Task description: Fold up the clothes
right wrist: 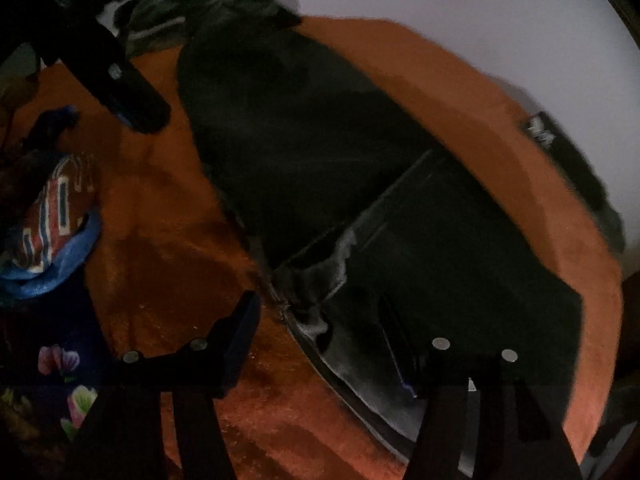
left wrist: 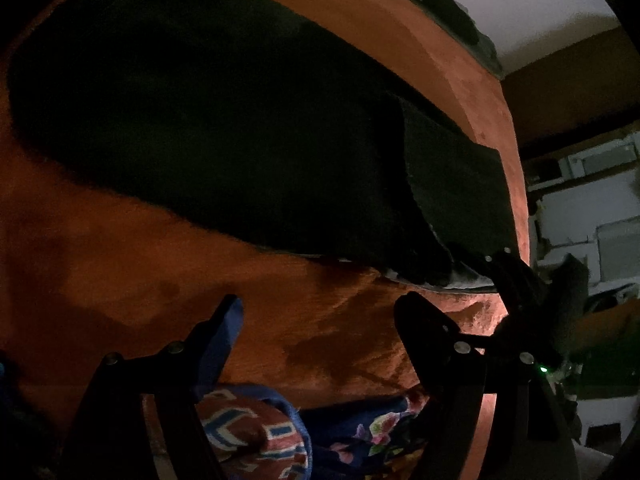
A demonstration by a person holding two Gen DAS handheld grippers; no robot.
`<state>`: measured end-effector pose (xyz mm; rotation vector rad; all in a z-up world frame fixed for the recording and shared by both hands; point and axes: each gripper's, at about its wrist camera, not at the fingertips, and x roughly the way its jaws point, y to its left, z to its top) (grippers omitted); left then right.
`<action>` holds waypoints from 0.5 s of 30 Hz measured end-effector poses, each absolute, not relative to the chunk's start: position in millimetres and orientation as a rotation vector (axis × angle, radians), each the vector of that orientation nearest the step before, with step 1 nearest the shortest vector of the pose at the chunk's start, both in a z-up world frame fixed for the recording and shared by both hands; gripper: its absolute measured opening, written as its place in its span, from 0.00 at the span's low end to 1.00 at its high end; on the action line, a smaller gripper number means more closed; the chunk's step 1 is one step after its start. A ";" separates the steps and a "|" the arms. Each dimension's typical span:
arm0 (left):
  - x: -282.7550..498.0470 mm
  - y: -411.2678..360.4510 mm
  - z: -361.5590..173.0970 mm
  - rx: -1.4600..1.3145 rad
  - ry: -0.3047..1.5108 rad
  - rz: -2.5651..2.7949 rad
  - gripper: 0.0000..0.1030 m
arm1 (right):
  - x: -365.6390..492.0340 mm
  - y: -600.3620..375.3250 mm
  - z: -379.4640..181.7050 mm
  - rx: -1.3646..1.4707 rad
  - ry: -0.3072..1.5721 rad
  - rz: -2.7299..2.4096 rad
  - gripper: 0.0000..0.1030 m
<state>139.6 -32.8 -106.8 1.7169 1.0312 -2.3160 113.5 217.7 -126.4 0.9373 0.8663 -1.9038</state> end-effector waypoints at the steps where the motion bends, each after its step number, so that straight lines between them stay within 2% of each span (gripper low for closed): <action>1: 140.0 -33.5 -108.9 1.720 1.040 -2.307 0.77 | 111.0 216.1 -129.8 0.942 0.888 -1.891 0.59; 5: 140.3 -31.5 -114.3 1.737 1.054 -2.292 0.77 | 105.3 210.2 -138.0 0.928 0.956 -1.892 0.58; 7: 140.1 -28.7 -113.7 1.745 1.047 -2.303 0.77 | 93.1 218.3 -129.5 0.975 0.796 -1.906 0.45; 9: 140.2 -26.9 -112.2 1.746 1.041 -2.317 0.77 | 80.1 229.4 -119.6 1.020 0.610 -1.906 0.38; 12: 140.9 -28.1 -111.2 1.737 1.050 -2.325 0.77 | 64.0 248.3 -106.3 1.055 0.368 -1.874 0.31; 14: 141.6 -26.9 -110.2 1.734 1.072 -2.344 0.77 | 54.9 258.9 -99.3 1.068 0.239 -1.840 0.30; 15: 141.3 -24.5 -109.2 1.738 1.076 -2.360 0.77 | 51.9 262.5 -96.1 1.070 0.192 -1.833 0.26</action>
